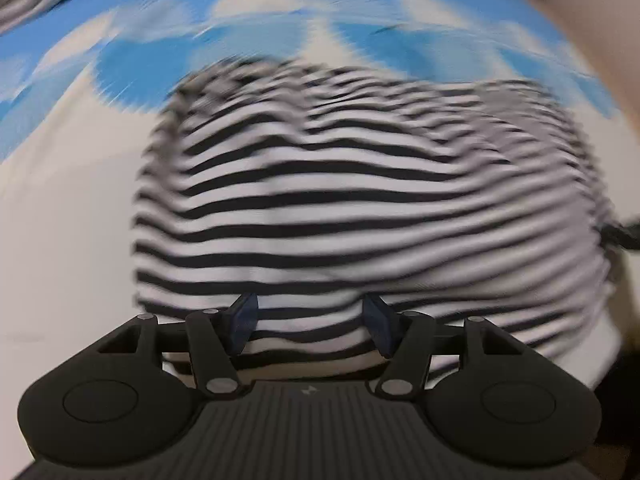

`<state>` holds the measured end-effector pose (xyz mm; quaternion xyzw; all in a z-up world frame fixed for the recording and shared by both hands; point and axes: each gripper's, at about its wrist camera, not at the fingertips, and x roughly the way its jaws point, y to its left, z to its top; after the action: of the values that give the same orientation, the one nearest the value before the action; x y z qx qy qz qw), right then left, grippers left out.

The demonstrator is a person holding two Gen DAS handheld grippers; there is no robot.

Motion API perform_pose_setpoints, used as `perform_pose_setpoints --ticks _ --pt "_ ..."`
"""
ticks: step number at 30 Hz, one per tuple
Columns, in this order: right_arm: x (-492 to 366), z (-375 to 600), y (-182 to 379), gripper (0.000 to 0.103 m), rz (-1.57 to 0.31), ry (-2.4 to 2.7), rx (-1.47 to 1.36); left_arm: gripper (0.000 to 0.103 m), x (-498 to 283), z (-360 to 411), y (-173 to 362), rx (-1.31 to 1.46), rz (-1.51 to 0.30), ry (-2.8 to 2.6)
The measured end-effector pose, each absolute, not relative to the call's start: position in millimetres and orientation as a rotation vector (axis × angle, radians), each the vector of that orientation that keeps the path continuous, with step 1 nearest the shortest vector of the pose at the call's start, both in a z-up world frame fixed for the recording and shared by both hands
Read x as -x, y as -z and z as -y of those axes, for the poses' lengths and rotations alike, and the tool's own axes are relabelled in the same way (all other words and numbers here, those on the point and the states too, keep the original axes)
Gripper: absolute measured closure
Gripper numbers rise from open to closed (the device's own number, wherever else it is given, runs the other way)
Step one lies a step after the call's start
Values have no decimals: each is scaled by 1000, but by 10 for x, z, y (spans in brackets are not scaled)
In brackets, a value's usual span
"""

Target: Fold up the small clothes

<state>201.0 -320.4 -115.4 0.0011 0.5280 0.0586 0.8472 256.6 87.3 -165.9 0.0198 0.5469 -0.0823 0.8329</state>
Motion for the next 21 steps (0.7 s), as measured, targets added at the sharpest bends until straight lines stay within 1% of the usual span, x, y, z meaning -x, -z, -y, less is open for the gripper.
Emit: perform_pose_setpoints --ticks 2,5,7,10,12,14,16,19,21 --pt "-2024 3217 1106 83 -1099 -116 -12 37 -2630 -935 1644 23 -1157 141" --pt "-1985 3241 1031 83 -1068 -87 -11 37 -2630 -914 1544 17 -1111 111" --pt "-1945 3199 862 82 -970 -107 -40 38 -2610 -895 1466 18 -1069 105" --pt "-1940 3095 654 81 -839 -197 -110 38 -2643 -1007 1396 95 -1048 110" --pt "-2016 2971 612 80 -806 -281 -153 38 -2650 -1077 1376 133 -1038 102" --pt "-2096 2786 644 76 -822 -358 -167 39 -2601 -1137 1301 153 -1026 92" --pt "-2222 2568 743 72 -872 -376 -117 39 -2577 -1199 1262 175 -1013 91" --pt "-2391 2335 952 71 -979 -276 -5 39 -2488 -1270 1185 190 -990 109" --pt "-2472 2338 1016 71 -1000 -216 -6 39 -2454 -1305 1164 189 -979 118"
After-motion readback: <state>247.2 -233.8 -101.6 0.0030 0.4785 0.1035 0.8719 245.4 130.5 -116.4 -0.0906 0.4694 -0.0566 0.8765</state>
